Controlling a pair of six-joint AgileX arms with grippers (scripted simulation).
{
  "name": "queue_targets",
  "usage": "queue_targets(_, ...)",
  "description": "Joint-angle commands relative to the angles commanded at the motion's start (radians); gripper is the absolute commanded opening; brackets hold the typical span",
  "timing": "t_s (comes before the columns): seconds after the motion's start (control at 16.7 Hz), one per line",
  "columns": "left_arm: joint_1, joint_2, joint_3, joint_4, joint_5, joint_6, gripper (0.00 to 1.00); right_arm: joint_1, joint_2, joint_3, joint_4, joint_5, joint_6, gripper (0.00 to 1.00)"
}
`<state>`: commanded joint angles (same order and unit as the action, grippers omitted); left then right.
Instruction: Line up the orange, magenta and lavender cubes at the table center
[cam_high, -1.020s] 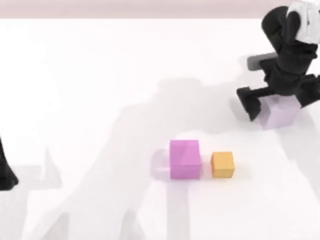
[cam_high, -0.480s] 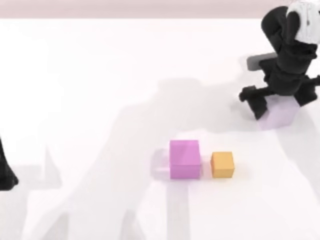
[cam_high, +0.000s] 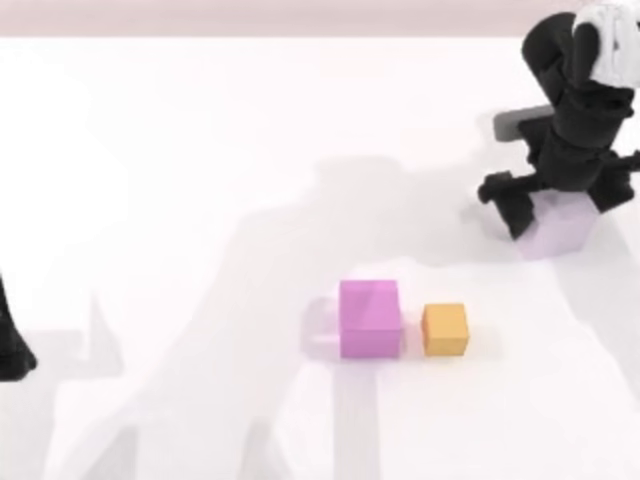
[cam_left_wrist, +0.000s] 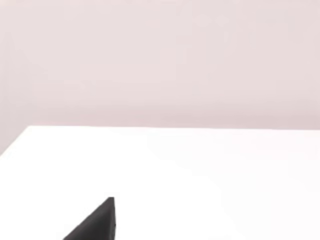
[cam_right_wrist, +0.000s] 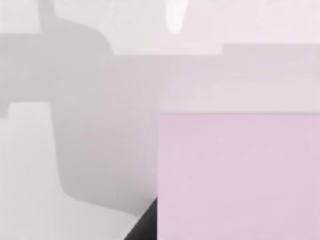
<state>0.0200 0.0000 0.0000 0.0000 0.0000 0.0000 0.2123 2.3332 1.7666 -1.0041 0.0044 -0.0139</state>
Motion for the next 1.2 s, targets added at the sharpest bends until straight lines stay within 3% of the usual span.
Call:
queue_targets(0.3,0.000,0.000,0.000,0.000,0.000,0.000,1.00,-0.001,-0.011,0.018,-0.020,0.000,0.000,0.00)
queue_targets(0.72,0.000,0.000,0.000,0.000,0.000,0.000,1.00,0.005,-0.065,0.176,-0.237,0.000,-0.001,0.00)
queue_targets(1.02,0.000,0.000,0.000,0.000,0.000,0.000,1.00,0.002,-0.063,0.182,-0.242,-0.001,0.003,0.00)
queue_targets(1.2,0.000,0.000,0.000,0.000,0.000,0.000,1.00,0.059,-0.018,0.249,-0.284,0.000,0.067,0.00)
